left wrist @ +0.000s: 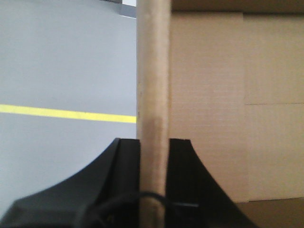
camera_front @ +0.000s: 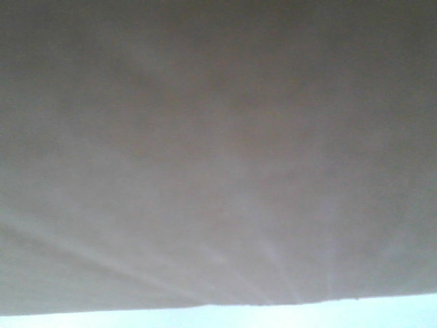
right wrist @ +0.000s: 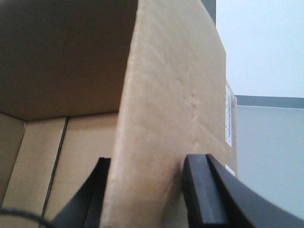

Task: Grab box from left shelf to table start
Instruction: 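Hold the box with both grippers while the base drives toward the table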

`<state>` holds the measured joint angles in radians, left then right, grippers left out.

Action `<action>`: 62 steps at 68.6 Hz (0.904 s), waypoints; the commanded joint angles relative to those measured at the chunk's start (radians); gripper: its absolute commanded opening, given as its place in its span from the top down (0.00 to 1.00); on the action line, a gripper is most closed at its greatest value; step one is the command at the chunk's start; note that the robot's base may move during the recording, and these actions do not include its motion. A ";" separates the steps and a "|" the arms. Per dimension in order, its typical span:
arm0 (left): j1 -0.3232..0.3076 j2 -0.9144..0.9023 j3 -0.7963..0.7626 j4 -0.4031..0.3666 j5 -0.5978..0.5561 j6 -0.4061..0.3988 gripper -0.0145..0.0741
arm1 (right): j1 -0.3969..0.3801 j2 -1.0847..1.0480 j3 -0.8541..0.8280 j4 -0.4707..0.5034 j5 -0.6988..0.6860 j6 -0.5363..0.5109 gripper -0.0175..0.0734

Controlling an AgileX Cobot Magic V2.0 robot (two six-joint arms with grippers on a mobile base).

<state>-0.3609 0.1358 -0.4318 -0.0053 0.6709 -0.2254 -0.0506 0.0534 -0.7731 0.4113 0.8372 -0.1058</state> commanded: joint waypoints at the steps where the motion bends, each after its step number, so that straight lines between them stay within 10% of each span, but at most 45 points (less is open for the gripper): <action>1: -0.001 0.013 -0.012 0.044 -0.002 0.007 0.95 | 0.000 0.016 -0.028 0.022 -0.131 0.011 0.75; 62: -0.001 0.013 -0.011 0.044 -0.002 0.007 0.95 | 0.000 0.016 -0.028 0.022 -0.132 0.011 0.75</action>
<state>-0.3609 0.1358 -0.4318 -0.0053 0.6709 -0.2254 -0.0506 0.0549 -0.7731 0.4113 0.8372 -0.1058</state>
